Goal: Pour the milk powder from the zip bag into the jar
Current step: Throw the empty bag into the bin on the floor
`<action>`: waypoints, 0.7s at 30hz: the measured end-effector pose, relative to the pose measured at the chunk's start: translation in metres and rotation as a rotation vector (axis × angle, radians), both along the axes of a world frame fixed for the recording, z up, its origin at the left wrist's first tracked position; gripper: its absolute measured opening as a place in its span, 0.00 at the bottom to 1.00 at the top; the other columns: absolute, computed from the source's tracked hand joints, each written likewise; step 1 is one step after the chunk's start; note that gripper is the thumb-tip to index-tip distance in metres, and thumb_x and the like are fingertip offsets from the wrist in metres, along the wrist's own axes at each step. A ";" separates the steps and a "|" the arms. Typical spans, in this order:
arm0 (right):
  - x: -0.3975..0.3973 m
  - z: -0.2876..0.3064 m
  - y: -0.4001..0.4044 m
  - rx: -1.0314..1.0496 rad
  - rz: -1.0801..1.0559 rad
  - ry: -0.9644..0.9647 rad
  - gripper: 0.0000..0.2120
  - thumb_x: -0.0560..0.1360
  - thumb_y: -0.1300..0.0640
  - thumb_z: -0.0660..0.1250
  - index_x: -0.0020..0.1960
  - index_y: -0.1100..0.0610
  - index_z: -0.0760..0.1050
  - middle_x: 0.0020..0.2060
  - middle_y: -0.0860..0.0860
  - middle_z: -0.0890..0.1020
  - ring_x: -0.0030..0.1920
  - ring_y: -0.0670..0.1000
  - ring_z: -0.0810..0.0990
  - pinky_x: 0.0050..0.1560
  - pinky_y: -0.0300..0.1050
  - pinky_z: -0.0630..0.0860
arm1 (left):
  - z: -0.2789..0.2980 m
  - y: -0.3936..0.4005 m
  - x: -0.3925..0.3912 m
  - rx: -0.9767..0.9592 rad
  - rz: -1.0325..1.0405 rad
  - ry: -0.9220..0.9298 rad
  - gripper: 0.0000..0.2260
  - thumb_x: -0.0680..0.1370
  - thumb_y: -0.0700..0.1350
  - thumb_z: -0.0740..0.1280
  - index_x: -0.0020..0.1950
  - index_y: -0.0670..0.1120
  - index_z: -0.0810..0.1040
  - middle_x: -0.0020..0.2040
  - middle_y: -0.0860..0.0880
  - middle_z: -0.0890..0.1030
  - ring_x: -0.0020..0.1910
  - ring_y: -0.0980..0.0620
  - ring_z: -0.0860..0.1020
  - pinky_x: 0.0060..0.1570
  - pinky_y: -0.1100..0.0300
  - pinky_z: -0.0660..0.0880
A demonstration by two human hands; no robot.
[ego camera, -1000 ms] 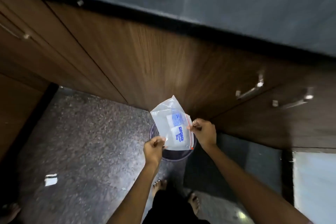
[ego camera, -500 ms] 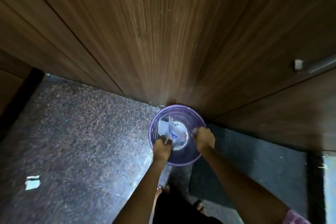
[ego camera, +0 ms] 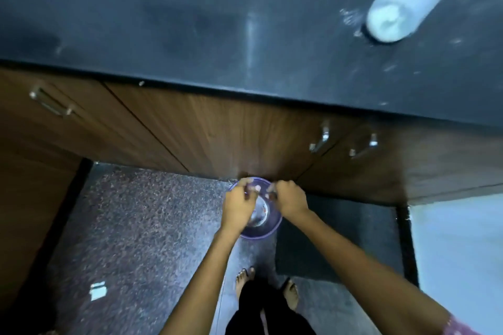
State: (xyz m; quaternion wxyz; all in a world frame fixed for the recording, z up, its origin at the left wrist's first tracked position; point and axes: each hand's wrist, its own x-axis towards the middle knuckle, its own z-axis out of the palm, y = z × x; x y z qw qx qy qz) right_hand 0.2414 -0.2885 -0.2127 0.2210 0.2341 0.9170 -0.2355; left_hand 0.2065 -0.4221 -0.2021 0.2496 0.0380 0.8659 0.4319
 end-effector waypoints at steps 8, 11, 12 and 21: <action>0.036 0.198 0.020 -0.110 -0.157 0.399 0.05 0.72 0.55 0.68 0.45 0.49 0.82 0.41 0.48 0.85 0.45 0.51 0.83 0.46 0.44 0.78 | 0.160 0.009 0.023 0.260 -0.132 0.195 0.06 0.78 0.42 0.68 0.53 0.48 0.81 0.40 0.53 0.83 0.39 0.56 0.79 0.40 0.70 0.72; 0.036 0.240 0.042 -0.174 -0.304 0.549 0.04 0.71 0.59 0.70 0.43 0.51 0.83 0.35 0.48 0.84 0.41 0.49 0.84 0.46 0.43 0.79 | 0.196 0.031 0.014 0.310 -0.200 0.278 0.06 0.78 0.43 0.67 0.53 0.47 0.82 0.43 0.52 0.84 0.41 0.57 0.80 0.38 0.76 0.69; 0.035 0.250 0.053 -0.193 -0.346 0.590 0.04 0.71 0.59 0.71 0.43 0.52 0.83 0.36 0.50 0.85 0.41 0.49 0.84 0.49 0.46 0.80 | 0.206 0.040 0.009 0.327 -0.210 0.307 0.06 0.78 0.43 0.67 0.53 0.46 0.82 0.44 0.53 0.84 0.42 0.58 0.80 0.39 0.76 0.68; 0.021 0.303 0.189 -0.161 -0.622 0.902 0.04 0.70 0.62 0.71 0.40 0.53 0.82 0.33 0.52 0.85 0.36 0.48 0.84 0.48 0.53 0.82 | 0.251 0.130 -0.039 0.404 -0.217 0.397 0.06 0.78 0.43 0.67 0.52 0.45 0.83 0.45 0.54 0.83 0.46 0.58 0.80 0.42 0.77 0.70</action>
